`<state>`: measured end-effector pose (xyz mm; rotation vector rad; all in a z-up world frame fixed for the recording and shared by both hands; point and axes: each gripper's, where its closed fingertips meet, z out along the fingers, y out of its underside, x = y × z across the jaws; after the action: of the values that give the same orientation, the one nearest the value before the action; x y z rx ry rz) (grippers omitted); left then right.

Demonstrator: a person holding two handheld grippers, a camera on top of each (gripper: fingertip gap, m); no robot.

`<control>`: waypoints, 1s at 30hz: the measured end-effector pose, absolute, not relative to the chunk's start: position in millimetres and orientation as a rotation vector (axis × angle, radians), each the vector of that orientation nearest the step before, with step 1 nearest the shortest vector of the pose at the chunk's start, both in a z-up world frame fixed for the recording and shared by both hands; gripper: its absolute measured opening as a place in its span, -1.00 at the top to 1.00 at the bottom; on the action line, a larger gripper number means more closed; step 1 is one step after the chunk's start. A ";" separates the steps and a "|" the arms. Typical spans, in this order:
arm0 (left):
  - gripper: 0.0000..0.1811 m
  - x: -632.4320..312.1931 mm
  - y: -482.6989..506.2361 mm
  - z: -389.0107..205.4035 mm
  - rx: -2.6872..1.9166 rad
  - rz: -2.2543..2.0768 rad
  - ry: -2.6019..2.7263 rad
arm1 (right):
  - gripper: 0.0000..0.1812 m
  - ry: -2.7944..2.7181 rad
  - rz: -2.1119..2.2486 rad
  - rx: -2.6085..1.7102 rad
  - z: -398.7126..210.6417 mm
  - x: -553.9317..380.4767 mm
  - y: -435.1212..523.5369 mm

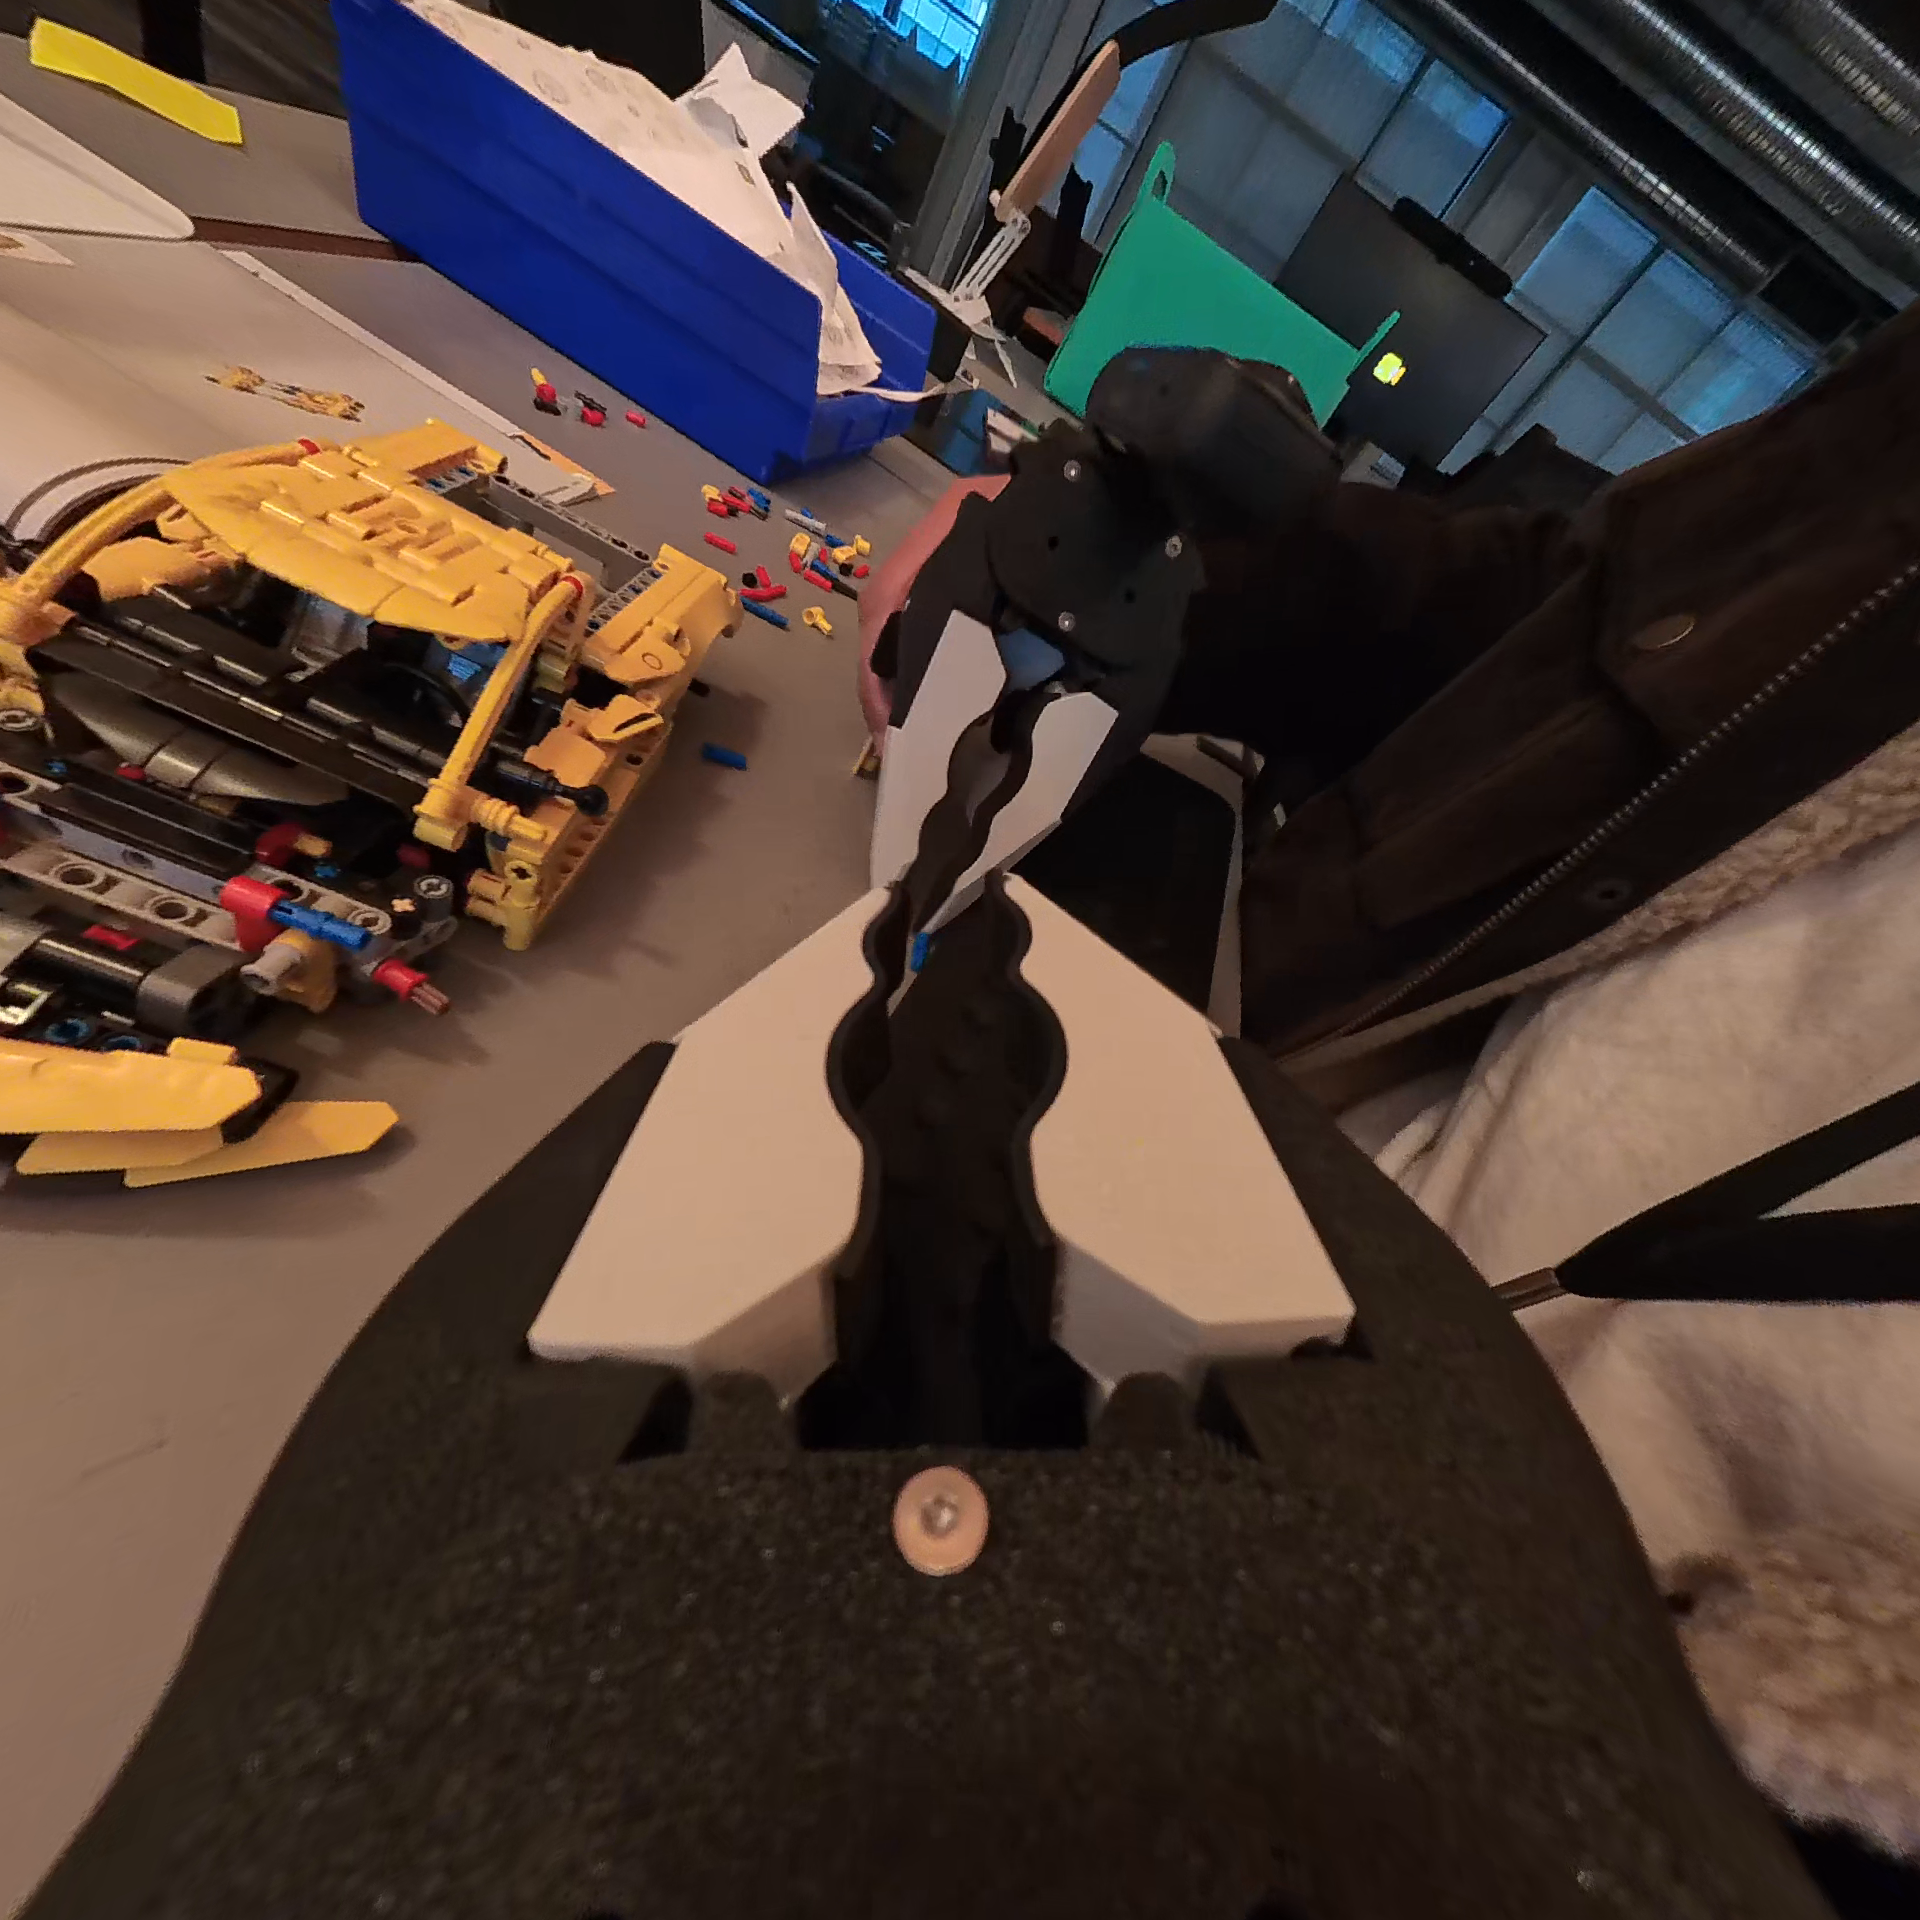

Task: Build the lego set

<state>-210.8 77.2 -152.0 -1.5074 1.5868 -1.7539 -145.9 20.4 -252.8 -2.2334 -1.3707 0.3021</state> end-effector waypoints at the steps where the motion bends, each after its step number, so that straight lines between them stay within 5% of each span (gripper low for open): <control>1: 0.84 -210.7 76.9 -152.3 -1.506 -1.748 1.591 | 0.87 -1.332 0.300 -2.249 -253.0 -146.5 24.9; 30: 0.84 -215.5 86.5 -152.0 -1.523 -1.722 1.560 | 0.82 -1.272 0.364 -2.305 -247.0 -152.1 33.4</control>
<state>-215.5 86.5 -152.0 -1.5227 1.5600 -1.7222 -152.1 33.4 -247.0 -2.3054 -1.2716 0.3636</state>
